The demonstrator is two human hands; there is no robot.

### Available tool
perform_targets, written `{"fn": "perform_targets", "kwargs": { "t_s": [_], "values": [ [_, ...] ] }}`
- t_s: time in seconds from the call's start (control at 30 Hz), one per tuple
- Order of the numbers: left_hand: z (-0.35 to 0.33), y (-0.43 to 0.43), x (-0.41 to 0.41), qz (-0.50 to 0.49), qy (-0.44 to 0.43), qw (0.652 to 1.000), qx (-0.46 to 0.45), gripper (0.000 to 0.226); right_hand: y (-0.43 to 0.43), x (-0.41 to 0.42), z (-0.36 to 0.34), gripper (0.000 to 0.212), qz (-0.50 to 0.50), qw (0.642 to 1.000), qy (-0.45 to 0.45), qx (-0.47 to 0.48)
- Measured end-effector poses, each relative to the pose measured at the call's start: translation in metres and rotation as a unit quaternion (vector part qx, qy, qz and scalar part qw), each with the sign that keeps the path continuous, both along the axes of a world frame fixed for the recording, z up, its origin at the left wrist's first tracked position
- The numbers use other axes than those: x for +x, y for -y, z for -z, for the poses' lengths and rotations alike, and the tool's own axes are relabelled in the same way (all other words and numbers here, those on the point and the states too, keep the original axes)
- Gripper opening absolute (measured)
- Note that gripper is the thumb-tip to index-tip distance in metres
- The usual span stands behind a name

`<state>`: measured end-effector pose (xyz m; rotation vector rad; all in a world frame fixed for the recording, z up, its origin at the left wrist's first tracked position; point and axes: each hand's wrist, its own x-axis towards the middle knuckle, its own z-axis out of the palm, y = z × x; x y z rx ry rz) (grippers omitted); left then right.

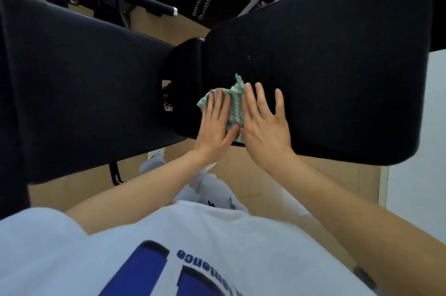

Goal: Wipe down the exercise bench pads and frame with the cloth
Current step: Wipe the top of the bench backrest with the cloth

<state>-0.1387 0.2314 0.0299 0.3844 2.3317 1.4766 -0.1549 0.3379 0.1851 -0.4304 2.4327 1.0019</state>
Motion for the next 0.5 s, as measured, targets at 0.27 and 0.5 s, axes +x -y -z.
{"fn": "perform_targets", "kwargs": {
  "t_s": [0.27, 0.5],
  "values": [
    [-0.019, -0.005, -0.082, 0.109, -0.149, 0.983, 0.014, 0.07, 0.007, -0.006, -0.025, 0.07, 0.062, 0.988, -0.121, -0.073],
    [-0.039, -0.022, -0.209, 0.167, -0.263, 0.948, -0.071, 0.081, 0.028, -0.089, 0.002, 0.039, 0.051, 0.954, -0.149, -0.256]
  ]
}}
